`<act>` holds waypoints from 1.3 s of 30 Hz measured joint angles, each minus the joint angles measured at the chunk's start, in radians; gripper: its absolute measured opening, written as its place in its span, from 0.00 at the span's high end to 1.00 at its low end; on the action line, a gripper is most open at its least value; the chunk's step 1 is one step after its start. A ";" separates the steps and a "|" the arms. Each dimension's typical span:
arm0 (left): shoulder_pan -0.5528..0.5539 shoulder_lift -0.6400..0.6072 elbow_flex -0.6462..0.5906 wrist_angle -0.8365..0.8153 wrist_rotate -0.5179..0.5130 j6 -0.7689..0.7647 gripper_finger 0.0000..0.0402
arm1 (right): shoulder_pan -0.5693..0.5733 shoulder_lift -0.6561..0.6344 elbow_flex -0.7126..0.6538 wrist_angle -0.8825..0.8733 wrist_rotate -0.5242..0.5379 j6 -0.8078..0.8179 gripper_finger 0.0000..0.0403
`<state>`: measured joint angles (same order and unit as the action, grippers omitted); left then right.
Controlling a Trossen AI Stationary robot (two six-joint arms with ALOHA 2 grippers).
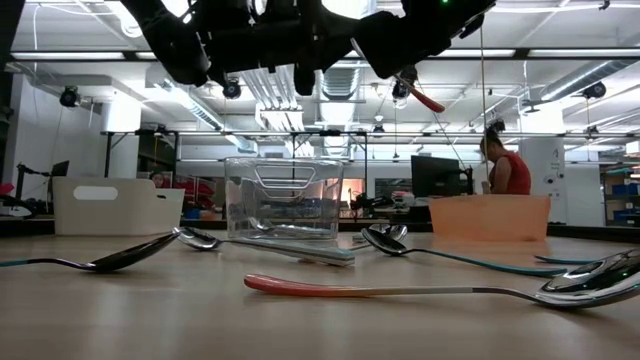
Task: Sort silverware by color (type)
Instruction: Put the orange spoon into the white bin
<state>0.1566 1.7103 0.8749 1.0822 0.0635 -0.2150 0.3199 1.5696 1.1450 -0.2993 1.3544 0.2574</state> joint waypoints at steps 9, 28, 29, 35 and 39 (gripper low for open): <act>0.000 0.000 0.000 -0.032 0.000 0.005 0.80 | -0.004 0.000 0.000 0.003 0.000 -0.005 0.98; -0.002 -0.013 0.000 -0.046 -0.047 -0.023 0.99 | -0.005 -0.003 0.000 0.014 0.000 0.026 0.90; -0.002 -0.018 0.000 -0.045 -0.046 -0.030 0.99 | -0.005 -0.003 0.000 0.015 -0.002 0.033 0.88; -0.003 -0.051 -0.004 -0.071 -0.046 -0.040 1.00 | -0.005 -0.003 0.000 0.026 -0.002 0.038 0.73; 0.021 -0.116 -0.006 -0.182 -0.047 -0.015 1.00 | -0.004 -0.012 0.010 0.030 0.000 0.038 0.70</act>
<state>0.1776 1.5941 0.8686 0.8999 0.0162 -0.2298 0.3163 1.5572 1.1547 -0.2697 1.3540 0.2955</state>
